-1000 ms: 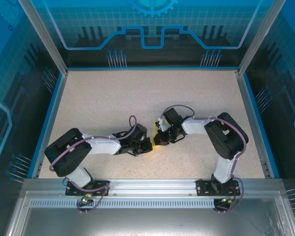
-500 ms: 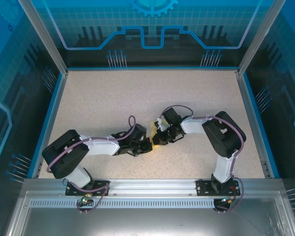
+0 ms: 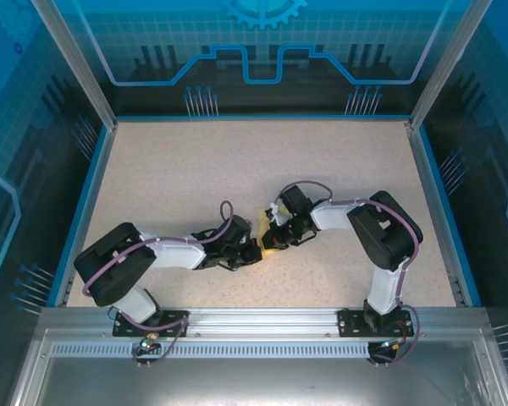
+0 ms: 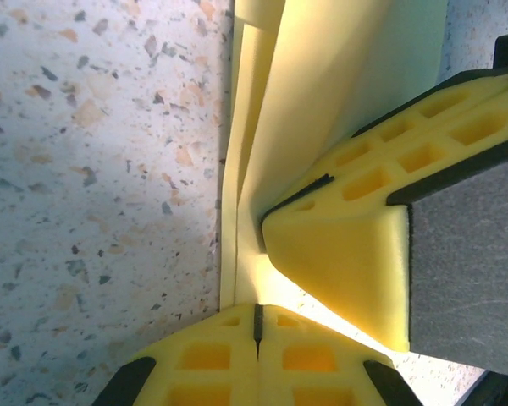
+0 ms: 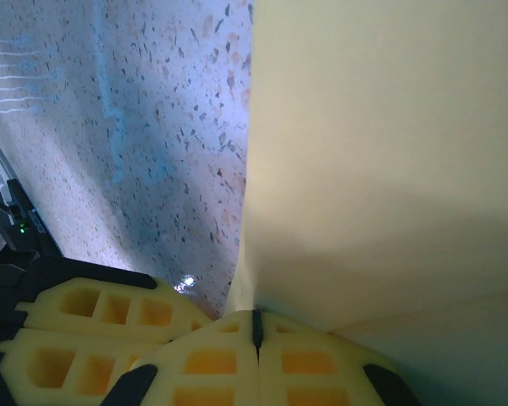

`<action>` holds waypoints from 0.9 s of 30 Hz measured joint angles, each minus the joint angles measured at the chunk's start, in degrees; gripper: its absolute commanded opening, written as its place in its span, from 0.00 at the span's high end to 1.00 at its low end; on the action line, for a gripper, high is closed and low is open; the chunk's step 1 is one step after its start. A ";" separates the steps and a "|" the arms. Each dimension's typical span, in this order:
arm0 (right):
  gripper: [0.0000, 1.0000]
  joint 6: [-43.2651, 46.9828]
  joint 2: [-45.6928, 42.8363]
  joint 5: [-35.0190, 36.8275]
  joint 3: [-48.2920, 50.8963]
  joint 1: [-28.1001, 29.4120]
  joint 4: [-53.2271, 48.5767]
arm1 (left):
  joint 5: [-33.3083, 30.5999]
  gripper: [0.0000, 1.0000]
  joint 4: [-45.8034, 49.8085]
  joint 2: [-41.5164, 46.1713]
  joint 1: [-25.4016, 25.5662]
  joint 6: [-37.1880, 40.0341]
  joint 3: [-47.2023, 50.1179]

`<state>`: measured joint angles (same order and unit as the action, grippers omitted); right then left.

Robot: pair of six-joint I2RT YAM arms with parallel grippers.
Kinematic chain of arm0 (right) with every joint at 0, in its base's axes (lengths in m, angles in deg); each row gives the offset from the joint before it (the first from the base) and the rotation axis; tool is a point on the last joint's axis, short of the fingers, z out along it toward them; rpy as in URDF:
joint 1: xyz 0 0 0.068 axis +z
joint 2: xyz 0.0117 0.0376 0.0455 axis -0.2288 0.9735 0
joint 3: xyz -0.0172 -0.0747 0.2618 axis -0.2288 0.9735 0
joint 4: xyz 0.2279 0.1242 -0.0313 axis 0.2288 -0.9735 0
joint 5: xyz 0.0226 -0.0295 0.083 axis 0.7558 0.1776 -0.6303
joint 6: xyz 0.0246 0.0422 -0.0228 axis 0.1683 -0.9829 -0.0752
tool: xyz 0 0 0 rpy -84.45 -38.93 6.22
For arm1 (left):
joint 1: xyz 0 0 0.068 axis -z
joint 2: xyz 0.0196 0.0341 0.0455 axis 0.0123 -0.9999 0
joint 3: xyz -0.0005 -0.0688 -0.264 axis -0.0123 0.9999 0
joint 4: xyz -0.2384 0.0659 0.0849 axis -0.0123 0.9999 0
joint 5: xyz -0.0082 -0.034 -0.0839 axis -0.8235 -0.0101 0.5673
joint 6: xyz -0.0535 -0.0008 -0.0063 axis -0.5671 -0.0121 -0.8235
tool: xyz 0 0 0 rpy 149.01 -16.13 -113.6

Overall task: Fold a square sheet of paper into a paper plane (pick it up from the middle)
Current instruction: Fourth fold the wing at the center of the table.

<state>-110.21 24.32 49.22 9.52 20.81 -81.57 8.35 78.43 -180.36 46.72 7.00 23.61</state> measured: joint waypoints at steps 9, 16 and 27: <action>1.00 1.38 1.22 -1.60 -1.27 -1.29 -1.46 | -0.07 1.00 -0.66 0.00 0.00 -1.29 0.44; 1.00 2.84 3.45 -4.57 -3.58 -4.61 -3.72 | -0.31 1.00 -0.61 -0.07 -0.02 -1.97 0.39; 1.00 4.63 4.35 0.20 -7.54 -10.23 -5.25 | -0.26 1.00 0.04 -0.26 -0.11 -2.89 -0.02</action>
<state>-105.58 28.67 49.42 1.98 10.59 -86.82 8.09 78.47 -180.62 46.61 4.12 23.59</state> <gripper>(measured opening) 0.043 0.044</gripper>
